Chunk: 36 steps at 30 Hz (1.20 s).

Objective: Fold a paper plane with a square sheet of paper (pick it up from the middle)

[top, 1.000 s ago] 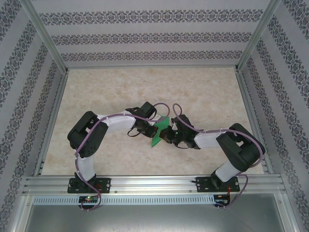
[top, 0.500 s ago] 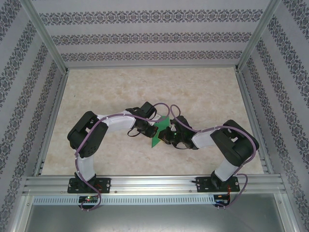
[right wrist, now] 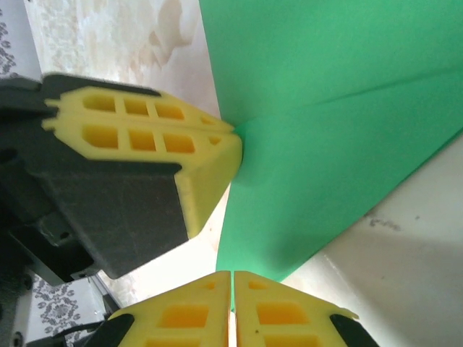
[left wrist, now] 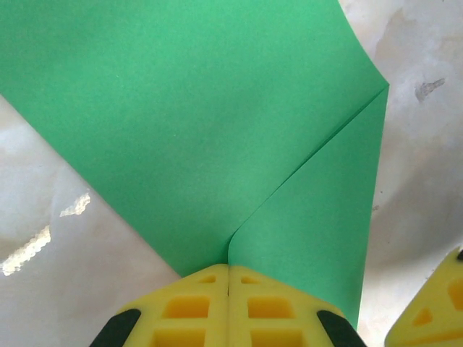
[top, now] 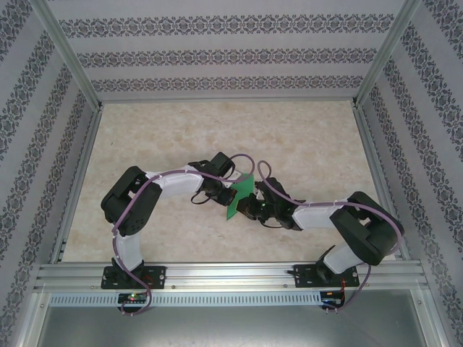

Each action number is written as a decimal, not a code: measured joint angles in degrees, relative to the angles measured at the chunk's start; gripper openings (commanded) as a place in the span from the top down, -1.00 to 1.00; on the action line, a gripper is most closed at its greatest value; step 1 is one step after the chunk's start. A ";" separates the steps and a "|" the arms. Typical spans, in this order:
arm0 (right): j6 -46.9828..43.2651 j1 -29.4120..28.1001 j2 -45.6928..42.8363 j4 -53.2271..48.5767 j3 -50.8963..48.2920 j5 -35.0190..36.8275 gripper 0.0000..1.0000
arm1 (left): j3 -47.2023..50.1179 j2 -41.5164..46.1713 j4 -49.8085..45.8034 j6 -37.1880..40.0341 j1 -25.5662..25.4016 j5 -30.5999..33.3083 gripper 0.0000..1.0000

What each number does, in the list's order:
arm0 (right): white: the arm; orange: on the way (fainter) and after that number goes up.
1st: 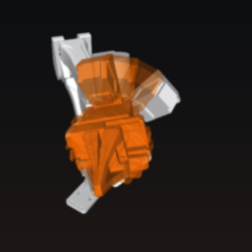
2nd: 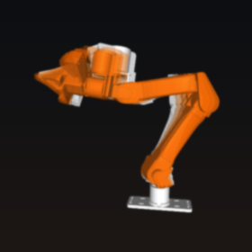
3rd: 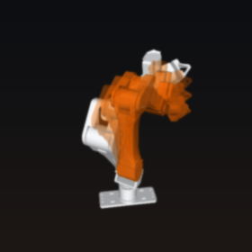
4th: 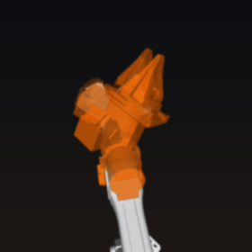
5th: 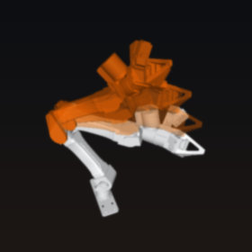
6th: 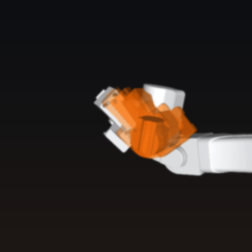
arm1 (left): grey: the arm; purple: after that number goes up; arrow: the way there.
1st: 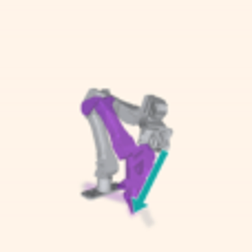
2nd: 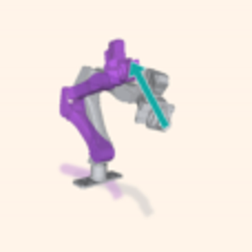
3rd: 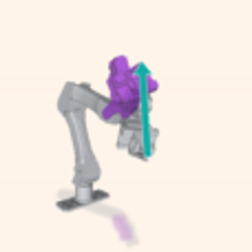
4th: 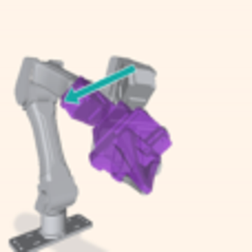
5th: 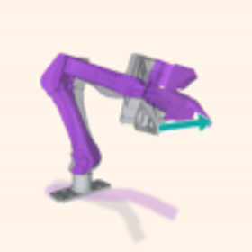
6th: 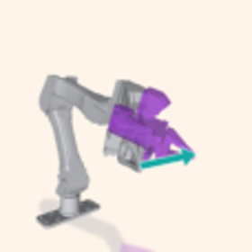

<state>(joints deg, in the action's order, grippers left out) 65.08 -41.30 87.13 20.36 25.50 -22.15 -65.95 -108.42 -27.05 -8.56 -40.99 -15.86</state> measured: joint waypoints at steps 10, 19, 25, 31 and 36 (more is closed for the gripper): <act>1.99 -1.84 5.55 3.58 0.94 0.02 0.79 | -0.13 -0.13 -0.09 0.44 0.00 0.15 1.00; 2.38 -1.84 6.62 1.46 2.67 0.09 0.81 | -1.20 -0.83 -1.33 0.63 0.00 0.13 1.00; 1.88 -2.21 4.31 -2.54 2.84 1.16 0.79 | -1.20 -0.81 -1.36 0.79 0.00 0.07 1.00; 0.90 -2.21 -0.83 -4.92 2.93 1.44 0.77 | -1.20 -0.79 -1.38 0.81 0.07 -0.20 1.00; 0.83 -2.21 -0.20 -5.22 4.07 1.75 0.78 | -1.20 -0.79 -1.38 0.81 0.11 -0.28 1.00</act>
<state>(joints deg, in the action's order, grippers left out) 65.91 -43.51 86.94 15.14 29.56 -20.40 -67.16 -109.21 -28.42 -7.75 -40.88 -16.14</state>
